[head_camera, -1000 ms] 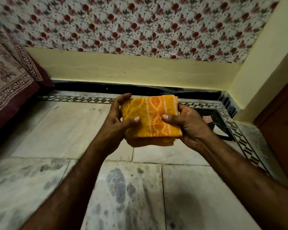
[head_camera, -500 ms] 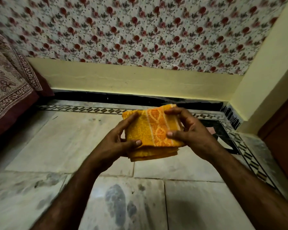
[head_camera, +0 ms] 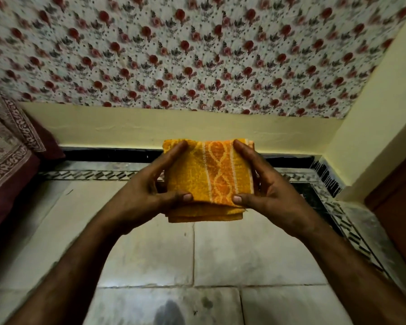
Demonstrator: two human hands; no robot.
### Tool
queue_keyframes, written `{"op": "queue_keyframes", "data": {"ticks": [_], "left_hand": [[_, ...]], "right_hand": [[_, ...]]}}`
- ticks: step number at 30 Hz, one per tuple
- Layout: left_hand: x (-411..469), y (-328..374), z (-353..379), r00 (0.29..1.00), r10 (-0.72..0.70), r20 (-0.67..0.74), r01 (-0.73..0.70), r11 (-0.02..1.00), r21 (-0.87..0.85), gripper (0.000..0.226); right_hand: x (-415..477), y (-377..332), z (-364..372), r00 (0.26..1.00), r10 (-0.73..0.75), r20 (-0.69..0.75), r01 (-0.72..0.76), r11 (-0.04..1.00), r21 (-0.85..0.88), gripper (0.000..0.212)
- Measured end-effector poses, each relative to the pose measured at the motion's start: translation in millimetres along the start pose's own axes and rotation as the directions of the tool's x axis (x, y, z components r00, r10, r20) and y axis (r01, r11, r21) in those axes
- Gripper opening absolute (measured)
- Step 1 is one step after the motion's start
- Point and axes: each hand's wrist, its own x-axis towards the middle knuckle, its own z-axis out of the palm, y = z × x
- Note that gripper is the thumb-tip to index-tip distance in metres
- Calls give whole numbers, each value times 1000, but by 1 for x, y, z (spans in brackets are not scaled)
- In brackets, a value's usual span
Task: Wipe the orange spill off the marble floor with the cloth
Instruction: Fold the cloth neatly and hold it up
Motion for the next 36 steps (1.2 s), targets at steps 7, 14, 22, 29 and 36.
{"op": "queue_keyframes", "data": {"ticks": [7, 14, 22, 29, 36], "left_hand": [[11, 152, -25, 991, 133, -25, -130, 986, 105, 86], [-15, 326, -29, 995, 93, 37, -96, 990, 104, 85], [-58, 553, -35, 995, 68, 69, -72, 996, 47, 83], [-114, 679, -20, 992, 98, 73, -92, 992, -88, 85], [-206, 726, -17, 974, 151, 167, -139, 987, -79, 88]], "right_hand": [[17, -144, -40, 996, -32, -84, 39, 997, 74, 90], [-10, -313, -88, 991, 45, -127, -30, 992, 122, 87], [-54, -537, -149, 985, 64, -157, -41, 989, 144, 86], [-110, -671, -166, 976, 21, -218, 5, 993, 116, 90], [-205, -741, -123, 956, -33, -292, 64, 993, 100, 89]]}}
